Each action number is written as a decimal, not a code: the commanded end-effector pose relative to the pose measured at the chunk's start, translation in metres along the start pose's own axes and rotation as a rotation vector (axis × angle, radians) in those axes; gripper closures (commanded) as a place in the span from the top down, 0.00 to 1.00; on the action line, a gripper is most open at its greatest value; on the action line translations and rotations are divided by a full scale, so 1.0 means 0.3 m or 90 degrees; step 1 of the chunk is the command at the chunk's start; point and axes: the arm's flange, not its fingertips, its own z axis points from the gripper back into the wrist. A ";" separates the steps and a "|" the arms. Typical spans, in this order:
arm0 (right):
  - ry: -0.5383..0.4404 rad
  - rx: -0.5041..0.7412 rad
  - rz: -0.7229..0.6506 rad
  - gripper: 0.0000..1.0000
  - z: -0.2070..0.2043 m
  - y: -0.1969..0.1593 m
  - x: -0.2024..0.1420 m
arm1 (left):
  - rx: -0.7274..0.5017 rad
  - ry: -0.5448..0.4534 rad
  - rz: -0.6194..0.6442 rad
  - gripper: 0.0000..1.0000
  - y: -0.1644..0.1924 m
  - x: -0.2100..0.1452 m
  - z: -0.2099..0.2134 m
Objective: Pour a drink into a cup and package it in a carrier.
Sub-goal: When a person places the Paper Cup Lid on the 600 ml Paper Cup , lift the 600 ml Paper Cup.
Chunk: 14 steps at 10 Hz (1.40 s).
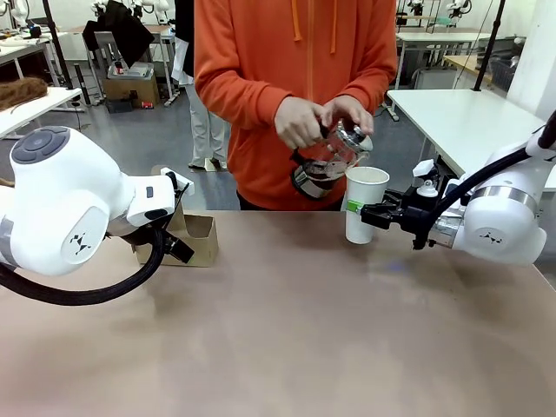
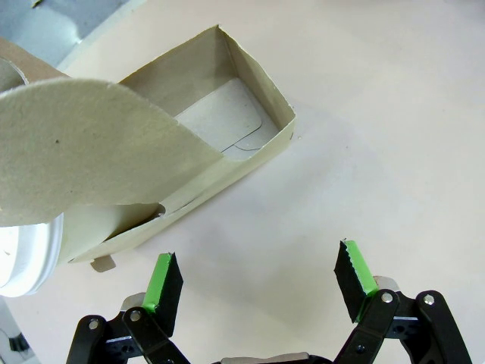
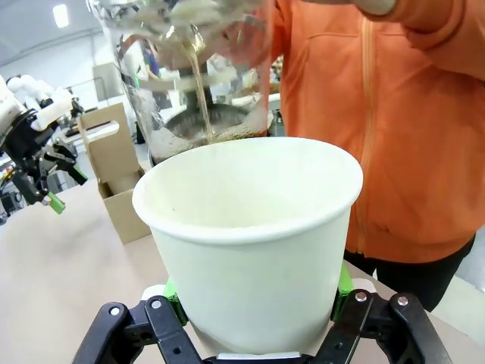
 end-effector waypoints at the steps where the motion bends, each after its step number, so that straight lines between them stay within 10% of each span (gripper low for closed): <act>1: -0.006 0.002 0.003 0.80 -0.008 0.003 0.014 | -0.001 -0.001 0.000 1.00 0.000 0.000 0.001; 14: -0.006 0.002 0.003 0.80 -0.008 0.003 0.014 | -0.001 -0.001 0.000 1.00 0.000 0.000 0.001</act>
